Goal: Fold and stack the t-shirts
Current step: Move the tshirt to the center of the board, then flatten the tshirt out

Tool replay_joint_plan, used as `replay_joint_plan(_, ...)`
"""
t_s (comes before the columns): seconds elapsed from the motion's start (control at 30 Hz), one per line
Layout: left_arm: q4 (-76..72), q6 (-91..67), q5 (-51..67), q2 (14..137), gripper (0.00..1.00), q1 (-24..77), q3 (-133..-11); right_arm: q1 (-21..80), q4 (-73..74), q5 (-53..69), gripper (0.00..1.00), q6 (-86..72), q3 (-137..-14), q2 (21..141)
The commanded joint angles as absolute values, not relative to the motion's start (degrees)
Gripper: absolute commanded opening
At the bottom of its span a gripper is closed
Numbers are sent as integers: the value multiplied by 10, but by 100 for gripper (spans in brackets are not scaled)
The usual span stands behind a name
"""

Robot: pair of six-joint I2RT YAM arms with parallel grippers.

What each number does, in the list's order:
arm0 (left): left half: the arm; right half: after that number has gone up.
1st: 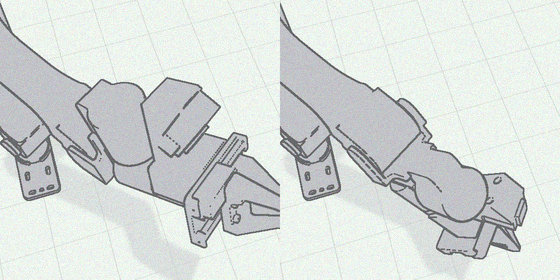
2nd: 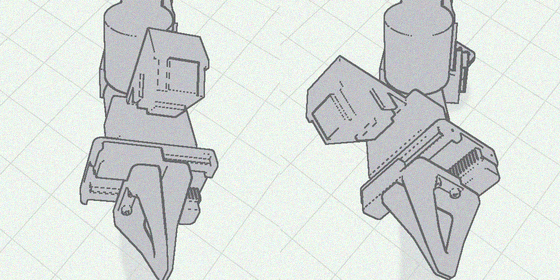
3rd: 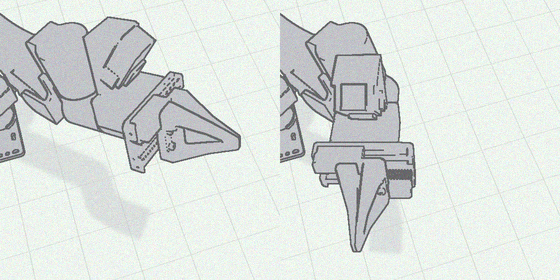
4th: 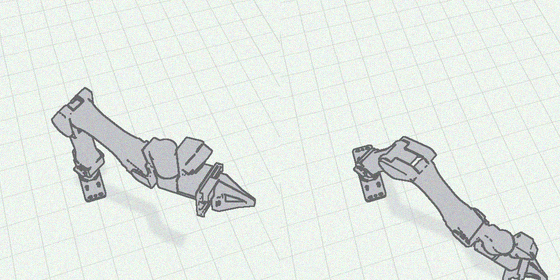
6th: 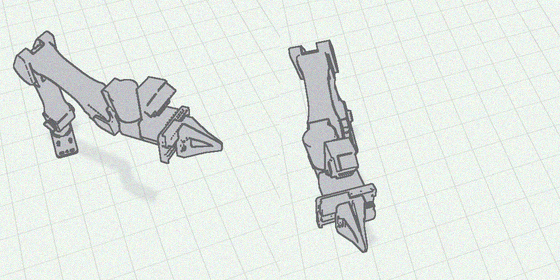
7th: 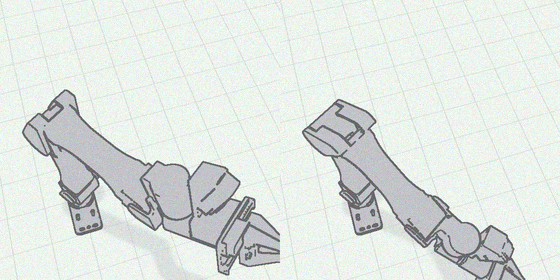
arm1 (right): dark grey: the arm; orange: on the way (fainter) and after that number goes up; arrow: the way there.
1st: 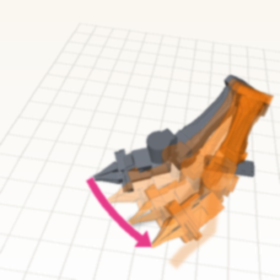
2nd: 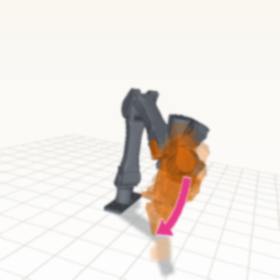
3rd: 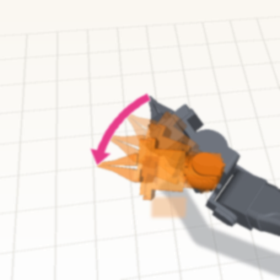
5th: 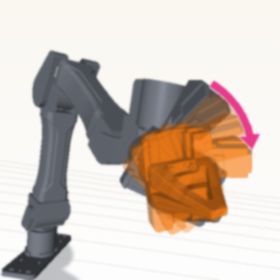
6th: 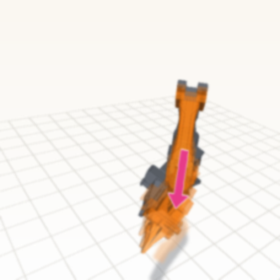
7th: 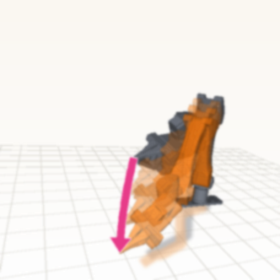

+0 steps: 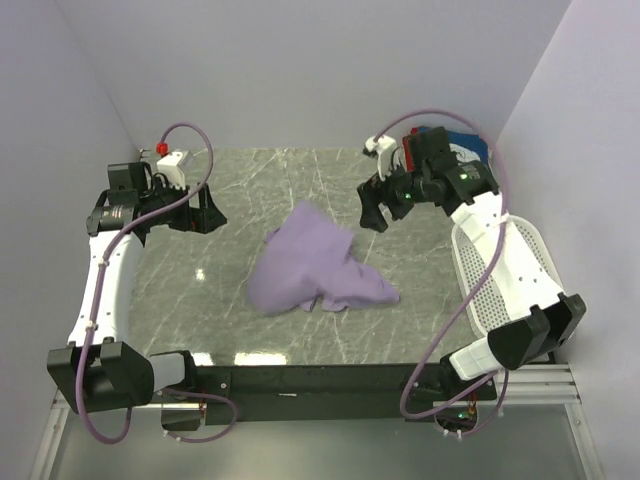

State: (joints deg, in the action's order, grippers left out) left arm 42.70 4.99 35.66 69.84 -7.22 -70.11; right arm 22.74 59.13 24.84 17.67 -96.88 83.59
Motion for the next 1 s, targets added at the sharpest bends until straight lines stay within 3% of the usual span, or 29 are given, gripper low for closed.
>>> replay_joint_plan(0.0,442,104,392,690,99,-72,-692,223,542,229,89,150,-894,809)
replay_joint_plan(0.27,419,176,347,739,99,-4,-631,223,472,225,84,114,-700,845)
replay_joint_plan(0.33,410,174,329,772,93,38,-628,223,454,214,83,110,-674,863)
replay_joint_plan(0.6,349,138,307,905,82,119,-684,221,432,205,81,120,-605,892)
replay_joint_plan(0.7,354,125,311,961,74,137,-721,220,433,194,78,129,-579,891)
replay_joint_plan(0.97,336,89,337,1032,72,140,-781,211,456,176,70,158,-574,915)
